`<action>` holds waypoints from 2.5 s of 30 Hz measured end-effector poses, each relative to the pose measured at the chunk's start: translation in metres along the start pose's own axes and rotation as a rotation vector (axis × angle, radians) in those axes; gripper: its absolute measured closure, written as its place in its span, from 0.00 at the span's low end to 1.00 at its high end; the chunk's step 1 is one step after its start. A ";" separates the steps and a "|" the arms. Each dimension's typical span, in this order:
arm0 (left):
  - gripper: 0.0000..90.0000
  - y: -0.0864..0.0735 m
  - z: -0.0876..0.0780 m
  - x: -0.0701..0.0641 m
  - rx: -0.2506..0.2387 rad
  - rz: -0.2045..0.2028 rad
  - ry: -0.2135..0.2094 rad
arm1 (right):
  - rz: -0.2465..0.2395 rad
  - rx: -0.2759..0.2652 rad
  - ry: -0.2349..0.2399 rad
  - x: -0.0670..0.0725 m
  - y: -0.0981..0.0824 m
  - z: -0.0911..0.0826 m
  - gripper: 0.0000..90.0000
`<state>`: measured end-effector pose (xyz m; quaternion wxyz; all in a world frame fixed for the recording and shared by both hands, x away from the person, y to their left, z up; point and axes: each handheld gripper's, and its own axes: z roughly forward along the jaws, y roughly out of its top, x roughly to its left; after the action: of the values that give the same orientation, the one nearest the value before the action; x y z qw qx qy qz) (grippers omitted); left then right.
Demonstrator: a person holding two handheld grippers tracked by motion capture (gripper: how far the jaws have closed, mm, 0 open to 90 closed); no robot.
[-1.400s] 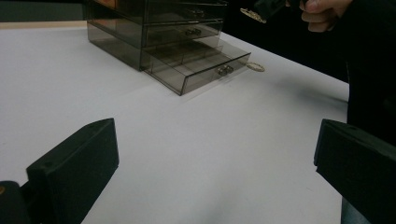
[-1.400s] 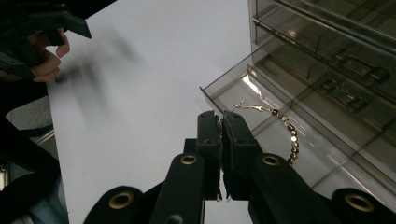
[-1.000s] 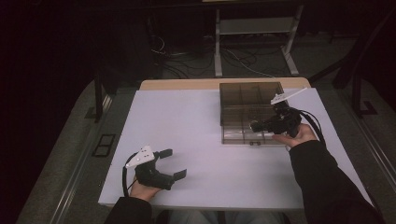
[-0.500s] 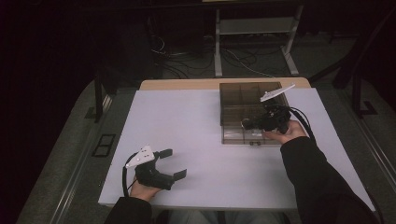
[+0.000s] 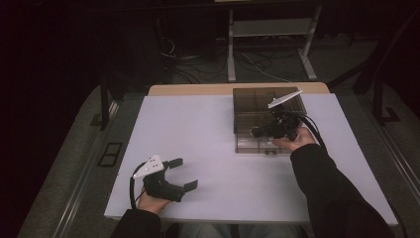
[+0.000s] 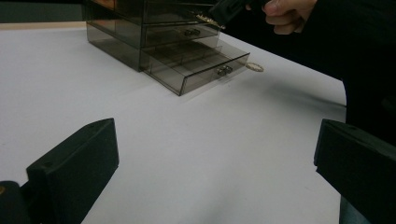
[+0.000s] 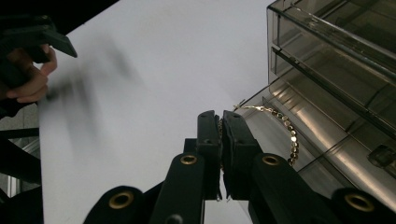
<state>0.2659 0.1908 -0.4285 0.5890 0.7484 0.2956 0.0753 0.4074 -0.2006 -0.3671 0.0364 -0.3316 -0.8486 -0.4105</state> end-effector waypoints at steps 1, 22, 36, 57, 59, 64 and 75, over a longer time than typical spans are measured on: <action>0.00 0.000 0.000 0.000 0.000 0.000 0.000 | 0.001 0.005 0.000 -0.001 0.000 0.002 0.95; 0.00 0.000 0.000 0.000 -0.001 0.001 -0.003 | 0.014 0.068 -0.007 -0.013 -0.002 0.034 0.95; 0.00 0.000 0.000 0.000 0.000 0.003 -0.004 | 0.005 0.092 -0.019 -0.015 -0.005 0.047 0.95; 0.00 0.000 0.000 0.000 0.003 0.003 -0.004 | 0.018 0.098 -0.055 -0.018 -0.013 0.058 0.79; 0.00 0.000 0.000 0.000 0.003 0.003 -0.005 | 0.018 0.089 -0.059 -0.017 -0.013 0.053 0.76; 0.00 0.000 0.000 0.000 0.001 0.001 -0.002 | 0.019 0.070 -0.077 -0.015 -0.015 0.038 0.63; 0.00 0.000 0.000 0.000 0.000 0.001 -0.003 | 0.008 0.023 -0.102 -0.008 -0.025 0.005 0.23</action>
<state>0.2663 0.1906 -0.4285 0.5892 0.7487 0.2946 0.0745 0.4004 -0.2122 -0.3898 -0.0016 -0.3553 -0.8526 -0.3831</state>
